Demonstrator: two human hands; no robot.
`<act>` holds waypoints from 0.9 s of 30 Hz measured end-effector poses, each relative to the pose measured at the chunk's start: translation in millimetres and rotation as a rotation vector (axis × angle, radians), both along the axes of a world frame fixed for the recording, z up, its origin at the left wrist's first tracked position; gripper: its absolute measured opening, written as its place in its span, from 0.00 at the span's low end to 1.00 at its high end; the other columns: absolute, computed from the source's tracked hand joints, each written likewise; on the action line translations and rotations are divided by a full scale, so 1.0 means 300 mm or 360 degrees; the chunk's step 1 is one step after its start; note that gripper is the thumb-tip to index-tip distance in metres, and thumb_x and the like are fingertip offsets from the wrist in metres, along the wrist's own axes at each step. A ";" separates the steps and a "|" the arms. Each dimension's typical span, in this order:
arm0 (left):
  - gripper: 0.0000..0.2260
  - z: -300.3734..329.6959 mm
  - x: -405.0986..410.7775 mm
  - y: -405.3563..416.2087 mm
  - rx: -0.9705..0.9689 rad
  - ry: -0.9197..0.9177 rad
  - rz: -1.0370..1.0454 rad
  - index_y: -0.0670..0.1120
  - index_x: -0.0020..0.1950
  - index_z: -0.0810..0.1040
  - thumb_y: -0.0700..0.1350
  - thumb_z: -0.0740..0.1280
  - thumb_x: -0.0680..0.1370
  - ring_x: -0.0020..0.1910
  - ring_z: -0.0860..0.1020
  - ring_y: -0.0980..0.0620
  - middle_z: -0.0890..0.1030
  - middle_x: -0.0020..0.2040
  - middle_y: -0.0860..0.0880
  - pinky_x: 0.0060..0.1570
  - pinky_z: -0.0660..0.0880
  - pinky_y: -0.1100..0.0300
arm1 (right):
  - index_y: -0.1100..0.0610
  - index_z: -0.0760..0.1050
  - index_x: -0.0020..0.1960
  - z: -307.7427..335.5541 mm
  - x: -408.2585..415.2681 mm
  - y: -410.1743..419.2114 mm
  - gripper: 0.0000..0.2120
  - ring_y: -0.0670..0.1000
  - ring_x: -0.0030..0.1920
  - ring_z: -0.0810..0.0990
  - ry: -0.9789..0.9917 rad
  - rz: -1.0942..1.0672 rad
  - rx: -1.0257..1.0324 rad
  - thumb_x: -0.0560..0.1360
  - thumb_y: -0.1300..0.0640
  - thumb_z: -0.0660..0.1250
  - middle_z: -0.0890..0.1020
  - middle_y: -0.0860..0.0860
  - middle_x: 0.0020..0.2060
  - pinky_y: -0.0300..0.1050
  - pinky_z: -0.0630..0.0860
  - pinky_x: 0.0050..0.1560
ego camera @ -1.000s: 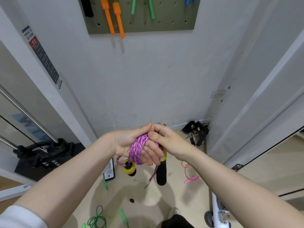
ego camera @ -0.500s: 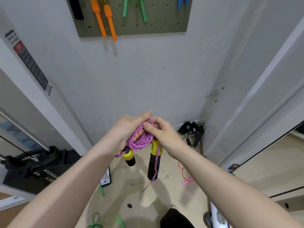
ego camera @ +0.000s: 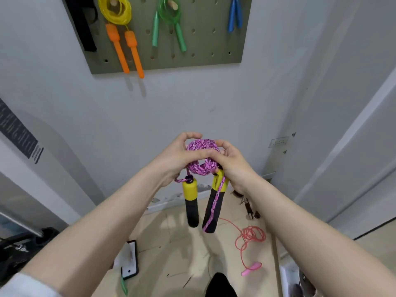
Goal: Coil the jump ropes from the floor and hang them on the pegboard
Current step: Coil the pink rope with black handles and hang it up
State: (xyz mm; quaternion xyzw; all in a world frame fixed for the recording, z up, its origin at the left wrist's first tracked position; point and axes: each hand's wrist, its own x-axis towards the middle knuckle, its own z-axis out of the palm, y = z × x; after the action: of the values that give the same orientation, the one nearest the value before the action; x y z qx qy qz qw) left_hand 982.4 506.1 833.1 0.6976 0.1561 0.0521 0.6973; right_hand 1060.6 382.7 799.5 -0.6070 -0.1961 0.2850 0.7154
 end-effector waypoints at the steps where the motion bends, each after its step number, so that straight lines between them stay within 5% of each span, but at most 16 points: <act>1: 0.21 0.016 0.047 0.011 -0.0018 -0.0035 0.0010 0.48 0.60 0.69 0.36 0.71 0.71 0.37 0.81 0.48 0.81 0.46 0.44 0.40 0.77 0.57 | 0.55 0.70 0.51 0.022 0.053 0.015 0.06 0.50 0.31 0.74 -0.0020 -0.0007 0.0017 0.76 0.62 0.64 0.79 0.51 0.33 0.42 0.71 0.34; 4: 0.22 0.060 0.207 0.057 0.0124 -0.0067 0.0135 0.48 0.60 0.68 0.31 0.68 0.71 0.39 0.79 0.47 0.80 0.48 0.43 0.43 0.76 0.51 | 0.53 0.70 0.49 0.090 0.209 0.067 0.07 0.48 0.30 0.74 -0.0127 -0.0027 0.0046 0.75 0.63 0.66 0.80 0.49 0.33 0.40 0.71 0.31; 7: 0.17 0.111 0.357 0.103 0.0482 -0.0007 0.0276 0.49 0.57 0.69 0.35 0.65 0.71 0.38 0.79 0.48 0.80 0.45 0.45 0.43 0.78 0.47 | 0.53 0.70 0.49 0.159 0.362 0.116 0.09 0.46 0.27 0.73 -0.0238 -0.0024 0.0016 0.75 0.64 0.67 0.79 0.50 0.34 0.35 0.70 0.26; 10: 0.04 0.163 0.492 0.160 0.0840 0.0047 0.0266 0.46 0.48 0.73 0.41 0.62 0.74 0.31 0.76 0.52 0.78 0.36 0.49 0.31 0.72 0.58 | 0.54 0.71 0.51 0.228 0.514 0.151 0.10 0.47 0.26 0.70 -0.0295 -0.0002 -0.0018 0.73 0.64 0.68 0.79 0.53 0.37 0.37 0.69 0.26; 13: 0.04 0.210 0.618 0.219 0.1012 -0.0093 0.0294 0.43 0.45 0.74 0.42 0.61 0.77 0.30 0.73 0.56 0.76 0.33 0.51 0.33 0.68 0.63 | 0.54 0.71 0.56 0.293 0.651 0.181 0.13 0.47 0.26 0.71 -0.0264 0.0149 0.0006 0.73 0.63 0.68 0.80 0.55 0.43 0.38 0.71 0.28; 17: 0.06 0.291 0.741 0.293 0.1026 -0.0299 0.0370 0.50 0.44 0.74 0.43 0.60 0.79 0.27 0.69 0.60 0.73 0.33 0.53 0.25 0.65 0.71 | 0.56 0.67 0.65 0.386 0.804 0.241 0.20 0.47 0.31 0.73 -0.0452 0.0299 -0.0049 0.75 0.57 0.67 0.80 0.56 0.49 0.40 0.72 0.30; 21: 0.06 0.367 0.807 0.381 0.1040 -0.0364 0.0428 0.46 0.46 0.77 0.43 0.61 0.78 0.27 0.67 0.58 0.72 0.33 0.50 0.28 0.65 0.65 | 0.51 0.62 0.71 0.477 0.891 0.332 0.27 0.44 0.42 0.77 -0.0935 0.0286 -0.0283 0.75 0.49 0.65 0.75 0.47 0.56 0.42 0.75 0.36; 24: 0.07 0.432 0.821 0.443 0.1096 -0.0473 0.0449 0.44 0.49 0.79 0.41 0.62 0.78 0.25 0.66 0.61 0.71 0.30 0.52 0.27 0.63 0.70 | 0.48 0.60 0.72 0.534 0.914 0.414 0.24 0.35 0.40 0.77 -0.1050 0.0359 -0.0168 0.77 0.47 0.60 0.74 0.38 0.50 0.45 0.76 0.38; 27: 0.07 0.520 0.838 0.496 0.1151 -0.0633 0.0473 0.46 0.53 0.79 0.41 0.64 0.77 0.32 0.73 0.61 0.78 0.36 0.52 0.34 0.70 0.71 | 0.50 0.66 0.68 0.596 0.931 0.502 0.19 0.42 0.41 0.78 -0.1138 0.0344 0.0068 0.78 0.52 0.61 0.78 0.44 0.48 0.45 0.78 0.43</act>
State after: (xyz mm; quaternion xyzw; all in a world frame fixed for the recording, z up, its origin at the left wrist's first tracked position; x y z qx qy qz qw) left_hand 1233.7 654.8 989.0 0.8433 0.0894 0.3365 0.4096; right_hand 1339.9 533.1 978.1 -0.6289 -0.5024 0.1247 0.5801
